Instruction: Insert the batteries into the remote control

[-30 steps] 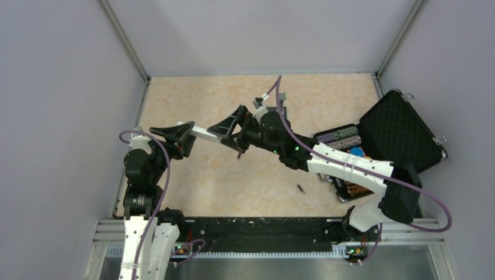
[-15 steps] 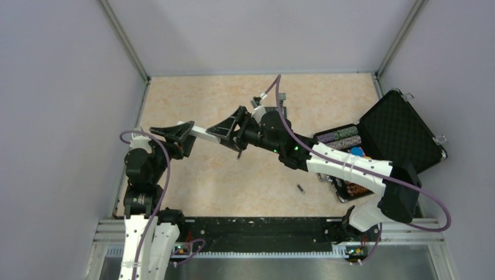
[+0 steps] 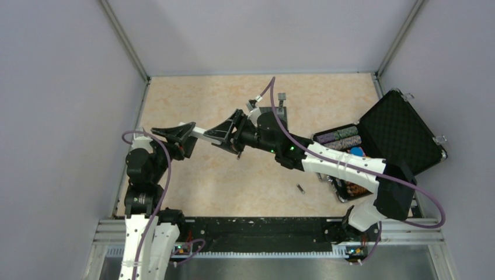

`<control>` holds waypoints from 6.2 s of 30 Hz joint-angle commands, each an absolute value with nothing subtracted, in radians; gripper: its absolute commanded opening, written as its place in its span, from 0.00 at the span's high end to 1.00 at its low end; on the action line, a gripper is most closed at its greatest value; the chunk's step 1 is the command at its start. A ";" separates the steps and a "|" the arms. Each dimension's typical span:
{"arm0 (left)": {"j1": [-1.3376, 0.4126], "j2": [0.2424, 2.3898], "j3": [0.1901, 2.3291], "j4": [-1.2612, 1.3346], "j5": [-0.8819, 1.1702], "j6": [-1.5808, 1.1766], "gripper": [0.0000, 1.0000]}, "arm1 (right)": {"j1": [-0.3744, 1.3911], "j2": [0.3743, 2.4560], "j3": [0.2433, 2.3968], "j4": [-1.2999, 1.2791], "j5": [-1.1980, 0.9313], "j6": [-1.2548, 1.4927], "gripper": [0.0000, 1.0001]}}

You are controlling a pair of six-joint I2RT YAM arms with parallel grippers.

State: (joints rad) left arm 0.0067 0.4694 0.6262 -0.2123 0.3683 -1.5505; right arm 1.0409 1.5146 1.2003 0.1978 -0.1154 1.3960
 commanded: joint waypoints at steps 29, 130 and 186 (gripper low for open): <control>0.006 0.708 1.098 -0.575 0.939 -0.396 0.13 | 0.809 1.309 1.412 -0.438 -0.469 0.247 0.62; -0.498 0.783 0.718 0.396 0.303 -1.380 1.00 | 0.963 1.351 1.010 0.646 -0.380 1.379 0.22; -0.497 1.019 1.176 -0.498 0.225 -0.788 0.48 | 0.974 1.338 1.269 -0.212 -0.153 0.296 0.72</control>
State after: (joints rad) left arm -0.4950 1.0199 1.1210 -0.4950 0.2203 -0.8051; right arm 0.9619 1.3567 1.2209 -0.2256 -0.1841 0.3962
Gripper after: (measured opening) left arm 0.557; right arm 0.553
